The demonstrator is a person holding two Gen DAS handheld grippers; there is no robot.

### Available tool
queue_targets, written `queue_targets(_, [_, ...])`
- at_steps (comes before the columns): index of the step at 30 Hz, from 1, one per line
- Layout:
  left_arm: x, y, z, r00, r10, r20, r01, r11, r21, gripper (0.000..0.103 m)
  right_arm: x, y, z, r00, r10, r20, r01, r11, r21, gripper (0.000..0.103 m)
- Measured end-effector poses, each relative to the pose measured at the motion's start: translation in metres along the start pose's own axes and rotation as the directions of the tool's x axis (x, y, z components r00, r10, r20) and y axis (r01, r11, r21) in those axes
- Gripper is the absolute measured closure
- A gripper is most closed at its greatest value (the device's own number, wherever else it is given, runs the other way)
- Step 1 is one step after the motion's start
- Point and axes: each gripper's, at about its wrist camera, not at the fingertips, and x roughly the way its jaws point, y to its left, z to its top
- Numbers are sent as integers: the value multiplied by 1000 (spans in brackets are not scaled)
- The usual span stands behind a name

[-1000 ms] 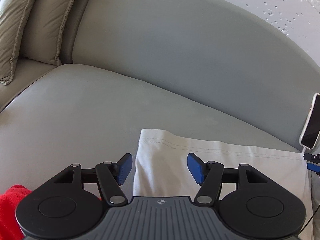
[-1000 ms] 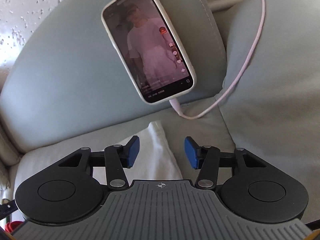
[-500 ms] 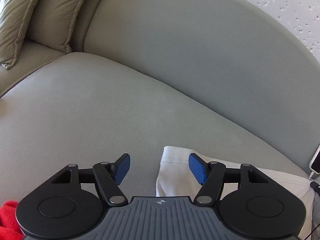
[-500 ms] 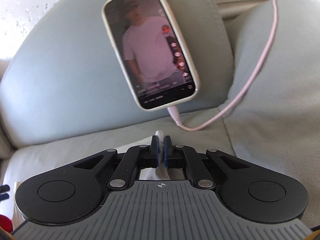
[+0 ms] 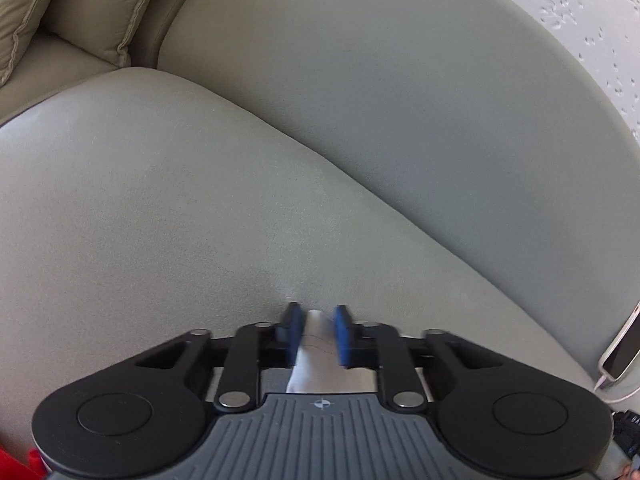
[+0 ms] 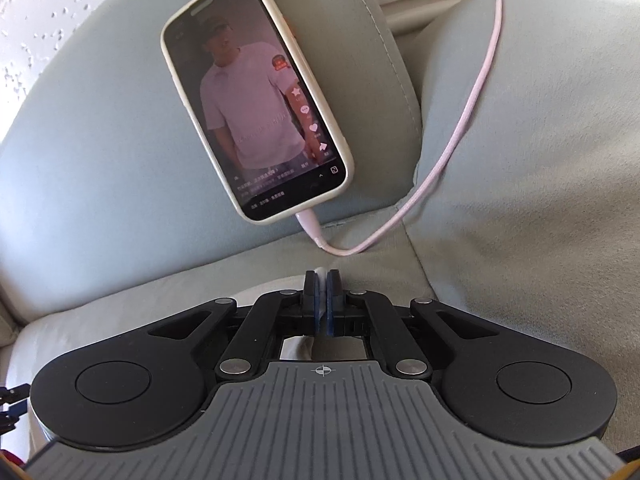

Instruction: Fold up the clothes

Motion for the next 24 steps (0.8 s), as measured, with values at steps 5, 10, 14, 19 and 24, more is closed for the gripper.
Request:
queue_targets(5, [-1,-3,-3,999,-20,-43,19,1000,-21,80,1,2,0,1000,-8,-11,8,1000,-4,100])
queue_targets(10, [-3,-6,1,999,-9,-50,7,999,-41,41,2,-1,3,999,-3,-33,4,1000,25,100])
queue_targets(14, [-2,-9,-2,999,-3,-53,4,1000,16,48,2,-6,3,999,17,-42,-15,999,44,100])
queue_targets(19, [-1,-19,-10,999,0,-43,7,988,155,76,2,-5,1,999,16,-42,-15,999,31,100])
queue_targets(24, [-3,-43,-21,999,46,0,-43,936,348,102,1,-1,-2,999,-1,-42,1,1000,6,100])
